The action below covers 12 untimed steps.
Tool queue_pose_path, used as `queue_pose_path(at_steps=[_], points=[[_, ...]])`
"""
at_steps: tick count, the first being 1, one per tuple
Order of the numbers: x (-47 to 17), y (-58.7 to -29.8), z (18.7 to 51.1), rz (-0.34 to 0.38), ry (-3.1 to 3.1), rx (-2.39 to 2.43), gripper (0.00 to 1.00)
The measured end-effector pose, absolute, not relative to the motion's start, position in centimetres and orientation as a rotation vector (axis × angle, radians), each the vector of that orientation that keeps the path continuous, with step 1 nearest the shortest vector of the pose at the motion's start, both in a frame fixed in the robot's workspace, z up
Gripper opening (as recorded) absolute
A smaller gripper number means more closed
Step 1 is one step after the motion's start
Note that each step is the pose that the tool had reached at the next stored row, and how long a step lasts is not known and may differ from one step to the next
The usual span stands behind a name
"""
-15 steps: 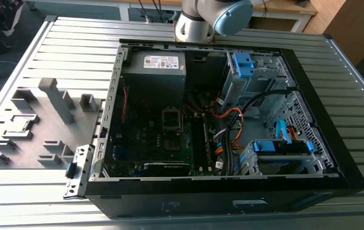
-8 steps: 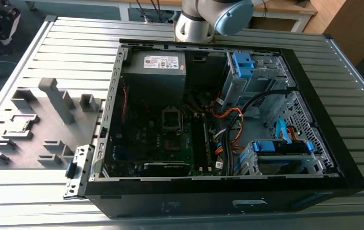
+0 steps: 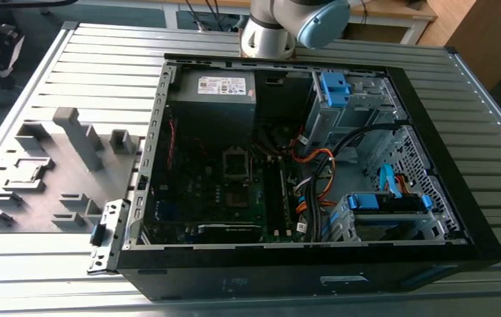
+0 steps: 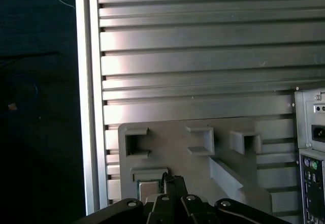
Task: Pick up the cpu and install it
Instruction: 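Reach for the cpu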
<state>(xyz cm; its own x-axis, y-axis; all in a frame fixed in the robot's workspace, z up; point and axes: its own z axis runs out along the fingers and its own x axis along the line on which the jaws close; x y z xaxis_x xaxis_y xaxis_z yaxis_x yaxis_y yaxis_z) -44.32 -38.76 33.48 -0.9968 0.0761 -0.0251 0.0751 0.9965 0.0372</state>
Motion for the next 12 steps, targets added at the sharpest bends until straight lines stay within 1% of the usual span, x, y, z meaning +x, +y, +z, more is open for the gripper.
queue_pose_path(at_steps=[12], points=[[-44.5,-42.5,31.7,0.056,3.112,0.118,0.11]])
